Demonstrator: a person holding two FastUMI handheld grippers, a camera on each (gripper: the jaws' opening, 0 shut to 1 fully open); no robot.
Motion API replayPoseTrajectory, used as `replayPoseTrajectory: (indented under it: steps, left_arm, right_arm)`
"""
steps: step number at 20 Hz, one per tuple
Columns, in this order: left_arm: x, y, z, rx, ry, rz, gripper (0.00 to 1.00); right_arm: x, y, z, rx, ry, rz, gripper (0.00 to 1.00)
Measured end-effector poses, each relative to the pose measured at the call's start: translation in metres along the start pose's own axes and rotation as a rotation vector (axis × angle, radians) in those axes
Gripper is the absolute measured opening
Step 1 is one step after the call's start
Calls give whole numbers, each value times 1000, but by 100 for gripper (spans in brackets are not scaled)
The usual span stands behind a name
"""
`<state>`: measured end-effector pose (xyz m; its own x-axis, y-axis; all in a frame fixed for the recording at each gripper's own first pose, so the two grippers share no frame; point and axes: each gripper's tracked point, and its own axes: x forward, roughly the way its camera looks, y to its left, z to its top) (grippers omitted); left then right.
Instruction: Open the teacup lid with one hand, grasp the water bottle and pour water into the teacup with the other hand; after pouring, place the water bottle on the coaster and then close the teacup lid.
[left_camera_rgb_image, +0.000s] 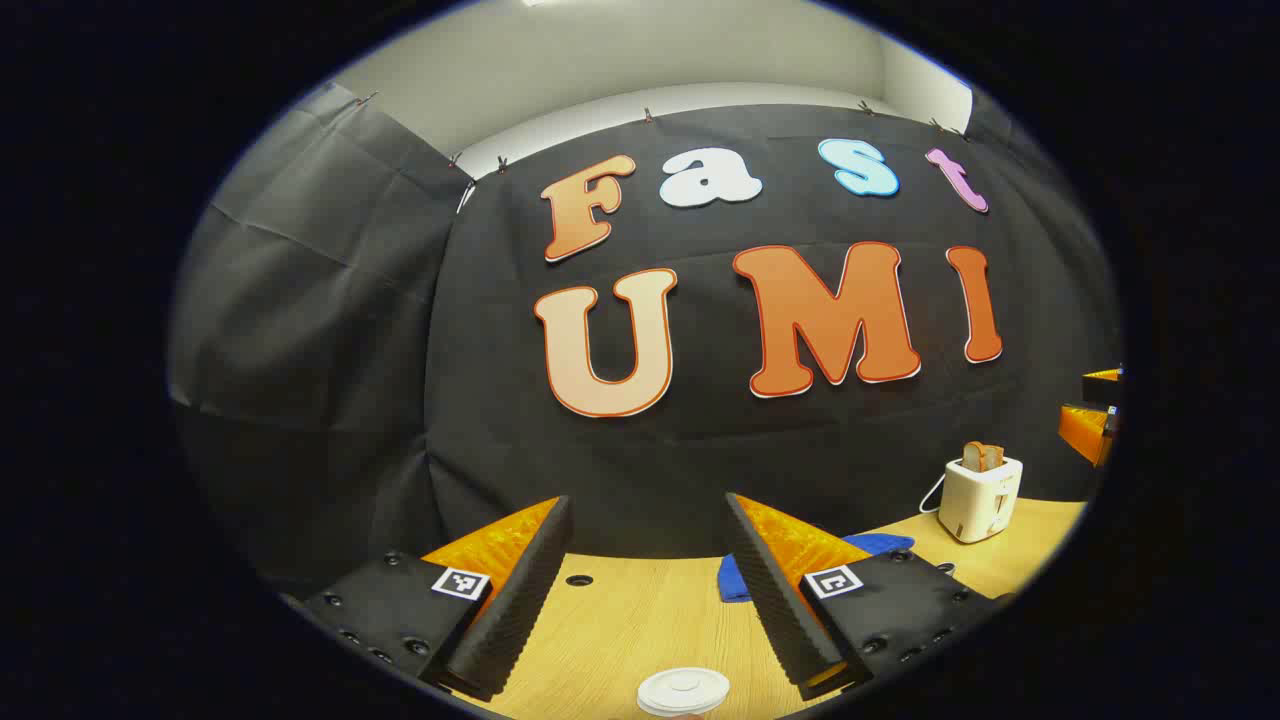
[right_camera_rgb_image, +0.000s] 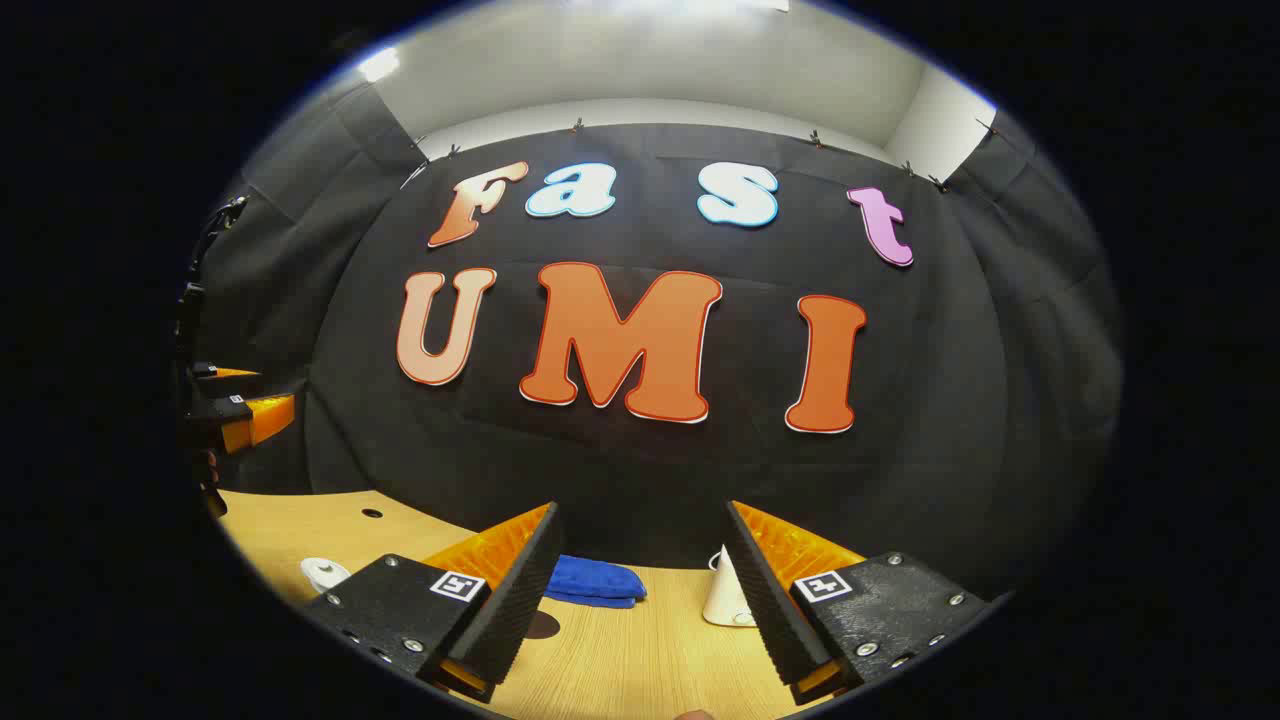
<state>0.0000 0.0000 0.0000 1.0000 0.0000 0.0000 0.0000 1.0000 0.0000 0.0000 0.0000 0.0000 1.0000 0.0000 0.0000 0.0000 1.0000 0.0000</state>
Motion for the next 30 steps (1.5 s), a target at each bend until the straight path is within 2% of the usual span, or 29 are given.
replayPoseTrajectory:
  steps: [21, 30]
  left_arm:
    - [2, 1, -3, -17, -7, -4, 100]
    - [2, -3, -18, -19, 26, -21, 99]
  right_arm:
    - [4, 6, -2, 15, 5, 9, 96]
    - [-1, 20, -6, 20, 3, 48, 96]
